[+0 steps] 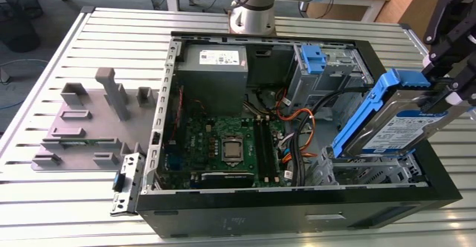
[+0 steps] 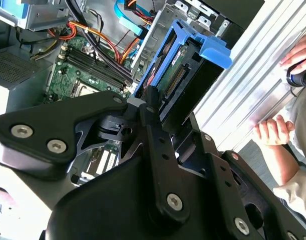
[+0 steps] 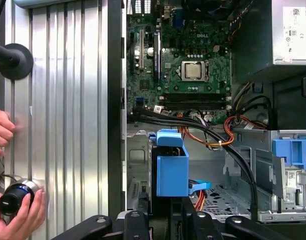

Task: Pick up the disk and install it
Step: 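Insert the disk into the insertion slot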

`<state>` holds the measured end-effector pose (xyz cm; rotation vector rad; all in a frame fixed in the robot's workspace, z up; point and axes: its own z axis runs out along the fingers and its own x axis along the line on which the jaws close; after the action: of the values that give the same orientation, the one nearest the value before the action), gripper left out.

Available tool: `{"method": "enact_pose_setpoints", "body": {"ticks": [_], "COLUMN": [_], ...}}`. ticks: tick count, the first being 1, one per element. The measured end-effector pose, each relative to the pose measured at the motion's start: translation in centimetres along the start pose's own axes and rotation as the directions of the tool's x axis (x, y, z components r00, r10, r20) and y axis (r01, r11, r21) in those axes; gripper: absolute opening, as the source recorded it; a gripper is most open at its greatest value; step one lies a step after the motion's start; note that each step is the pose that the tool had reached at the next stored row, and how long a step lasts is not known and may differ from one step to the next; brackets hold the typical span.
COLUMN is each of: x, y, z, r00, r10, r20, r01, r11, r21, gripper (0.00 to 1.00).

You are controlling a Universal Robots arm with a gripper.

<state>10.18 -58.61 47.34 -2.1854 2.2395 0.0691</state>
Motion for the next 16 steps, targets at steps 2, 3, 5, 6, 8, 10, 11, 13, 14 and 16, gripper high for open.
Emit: {"method": "enact_pose_setpoints", "body": {"ticks": [2,3,5,6,8,10,11,13,14,16], "x": [0.00,0.00,0.01,0.01,0.01,0.01,0.01,0.01,0.01,0.02], "y": [0.00,0.00,0.00,-0.01,-0.01,-0.01,-0.01,-0.02,-0.02,-0.02], "z": [0.07,0.09,0.13,0.14,0.14,0.15,0.16,0.20,0.27,0.48], "r00": [1.0000,1.0000,1.0000,1.0000,1.0000,1.0000,1.0000,1.0000,1.0000,1.0000], "r10": [0.000,0.000,0.000,0.000,0.000,0.000,0.000,0.000,0.000,0.000], "r20": [0.0001,0.0000,0.0000,0.0000,0.0000,0.0000,0.0001,0.0003,0.0002,0.0000], "r01": [0.000,0.000,0.000,0.000,0.000,0.000,0.000,0.000,0.000,0.000], "r11": [1.0000,1.0000,1.0000,1.0000,1.0000,1.0000,1.0000,1.0000,1.0000,1.0000], "r21": [0.0000,0.0000,0.0000,0.0000,0.0000,0.0000,0.0000,0.0000,0.0000,0.0000], "gripper": [0.35,0.35,0.35,0.35,0.35,0.35,0.35,0.35,0.35,0.35]}}
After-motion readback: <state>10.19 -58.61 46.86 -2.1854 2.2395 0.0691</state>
